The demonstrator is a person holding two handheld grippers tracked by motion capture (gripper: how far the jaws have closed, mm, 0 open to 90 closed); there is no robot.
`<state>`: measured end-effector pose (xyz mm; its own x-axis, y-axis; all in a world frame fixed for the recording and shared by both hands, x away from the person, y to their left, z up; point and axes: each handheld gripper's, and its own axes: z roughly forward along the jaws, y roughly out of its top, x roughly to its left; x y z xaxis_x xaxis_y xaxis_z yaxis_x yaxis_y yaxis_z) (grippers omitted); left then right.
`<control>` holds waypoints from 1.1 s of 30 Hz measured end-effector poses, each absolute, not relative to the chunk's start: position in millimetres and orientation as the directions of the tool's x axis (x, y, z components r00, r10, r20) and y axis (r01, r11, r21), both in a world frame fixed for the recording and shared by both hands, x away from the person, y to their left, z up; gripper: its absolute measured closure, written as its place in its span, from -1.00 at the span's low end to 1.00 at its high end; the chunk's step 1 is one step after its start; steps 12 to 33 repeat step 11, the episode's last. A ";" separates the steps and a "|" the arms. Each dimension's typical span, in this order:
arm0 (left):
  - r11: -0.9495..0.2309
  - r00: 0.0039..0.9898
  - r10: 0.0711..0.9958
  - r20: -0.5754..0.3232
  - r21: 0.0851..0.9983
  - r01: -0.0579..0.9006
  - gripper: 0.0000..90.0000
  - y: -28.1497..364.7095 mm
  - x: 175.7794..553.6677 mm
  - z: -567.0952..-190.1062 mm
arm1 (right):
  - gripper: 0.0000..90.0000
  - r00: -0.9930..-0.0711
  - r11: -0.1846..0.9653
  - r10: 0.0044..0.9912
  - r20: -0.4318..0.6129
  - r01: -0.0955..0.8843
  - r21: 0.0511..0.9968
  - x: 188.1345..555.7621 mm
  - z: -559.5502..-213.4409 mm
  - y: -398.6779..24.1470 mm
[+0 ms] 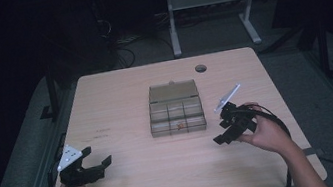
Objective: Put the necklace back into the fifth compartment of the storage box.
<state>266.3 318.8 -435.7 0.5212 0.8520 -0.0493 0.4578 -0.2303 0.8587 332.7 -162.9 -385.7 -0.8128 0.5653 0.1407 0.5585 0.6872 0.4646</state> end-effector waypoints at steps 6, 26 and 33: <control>-0.224 0.529 0.846 -0.060 0.861 0.456 -0.71 317.3 266.3 -435.2 | -0.28 -0.798 0.672 0.580 0.162 0.582 0.459 321.3 -398.1 -175.0; -0.210 0.554 0.828 -0.084 0.870 0.445 -0.71 311.0 264.7 -431.8 | -0.30 -0.800 0.666 0.579 0.160 0.577 0.473 304.3 -408.7 -179.1; -0.210 0.554 0.828 -0.084 0.870 0.445 -0.71 311.0 264.7 -431.8 | -0.30 -0.800 0.666 0.579 0.160 0.577 0.473 304.3 -408.7 -179.1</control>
